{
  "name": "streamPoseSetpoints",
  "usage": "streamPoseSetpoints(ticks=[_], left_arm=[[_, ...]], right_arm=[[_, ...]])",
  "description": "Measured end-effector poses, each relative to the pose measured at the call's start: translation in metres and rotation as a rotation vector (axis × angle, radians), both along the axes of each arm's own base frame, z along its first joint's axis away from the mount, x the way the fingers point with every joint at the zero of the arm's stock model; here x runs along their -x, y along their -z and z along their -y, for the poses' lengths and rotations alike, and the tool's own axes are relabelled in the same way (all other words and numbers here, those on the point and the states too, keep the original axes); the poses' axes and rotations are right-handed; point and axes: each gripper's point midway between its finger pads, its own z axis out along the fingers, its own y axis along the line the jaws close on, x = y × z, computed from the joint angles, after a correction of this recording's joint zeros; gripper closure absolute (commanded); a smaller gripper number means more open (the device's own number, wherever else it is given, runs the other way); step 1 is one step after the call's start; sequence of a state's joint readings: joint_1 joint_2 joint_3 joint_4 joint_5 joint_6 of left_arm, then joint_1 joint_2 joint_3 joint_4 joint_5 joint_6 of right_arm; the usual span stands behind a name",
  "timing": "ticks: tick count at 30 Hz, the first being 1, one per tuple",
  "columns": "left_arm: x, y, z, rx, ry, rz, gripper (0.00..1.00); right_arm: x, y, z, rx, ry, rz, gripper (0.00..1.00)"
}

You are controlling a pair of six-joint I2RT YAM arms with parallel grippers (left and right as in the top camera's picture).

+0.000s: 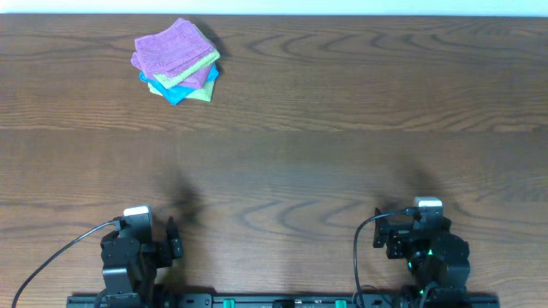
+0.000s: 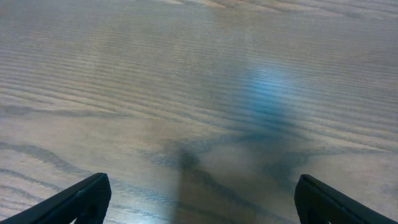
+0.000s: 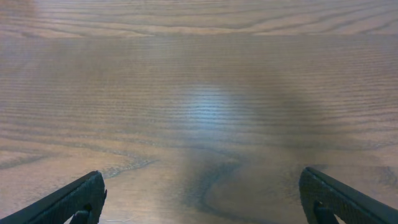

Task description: Fold the cloth

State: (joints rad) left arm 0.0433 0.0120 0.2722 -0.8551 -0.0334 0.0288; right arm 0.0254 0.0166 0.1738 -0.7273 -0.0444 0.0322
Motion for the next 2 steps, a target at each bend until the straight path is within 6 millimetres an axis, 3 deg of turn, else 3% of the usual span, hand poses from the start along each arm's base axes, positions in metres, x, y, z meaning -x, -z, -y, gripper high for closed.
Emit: streamPoseSetpoints(ticks=[2], left_arm=[[0.0001, 0.0001, 0.0, 0.0, 0.0, 0.0, 0.05]], right_arm=[[0.0, 0.0, 0.0001, 0.0, 0.0, 0.0, 0.01]])
